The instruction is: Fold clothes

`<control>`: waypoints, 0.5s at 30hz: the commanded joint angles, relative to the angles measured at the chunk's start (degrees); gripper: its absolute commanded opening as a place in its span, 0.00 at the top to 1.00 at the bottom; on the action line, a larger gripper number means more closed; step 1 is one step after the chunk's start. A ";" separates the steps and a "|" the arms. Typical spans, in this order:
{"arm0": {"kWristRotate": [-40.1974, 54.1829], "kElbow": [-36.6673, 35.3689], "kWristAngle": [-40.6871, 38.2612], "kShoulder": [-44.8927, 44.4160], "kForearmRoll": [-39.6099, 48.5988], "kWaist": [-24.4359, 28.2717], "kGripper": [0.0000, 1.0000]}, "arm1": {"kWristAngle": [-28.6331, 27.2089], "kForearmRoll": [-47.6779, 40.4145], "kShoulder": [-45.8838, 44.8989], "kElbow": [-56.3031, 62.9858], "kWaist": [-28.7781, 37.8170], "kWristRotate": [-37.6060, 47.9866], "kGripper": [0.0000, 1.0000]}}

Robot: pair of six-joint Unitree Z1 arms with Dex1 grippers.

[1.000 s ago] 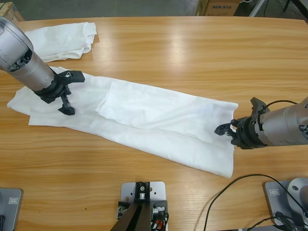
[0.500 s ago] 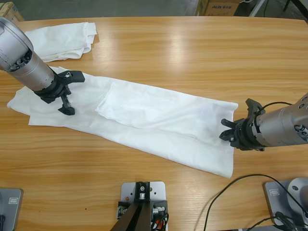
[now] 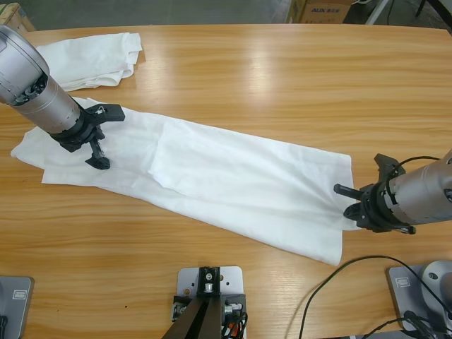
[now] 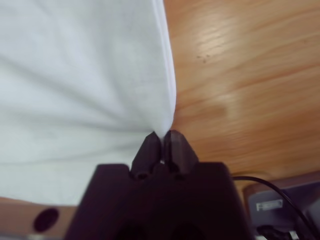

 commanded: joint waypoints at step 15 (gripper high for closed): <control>-9.56 3.49 -2.72 -6.41 0.44 1.58 0.00 | -2.46 11.08 -8.74 -6.62 -0.47 3.60 0.00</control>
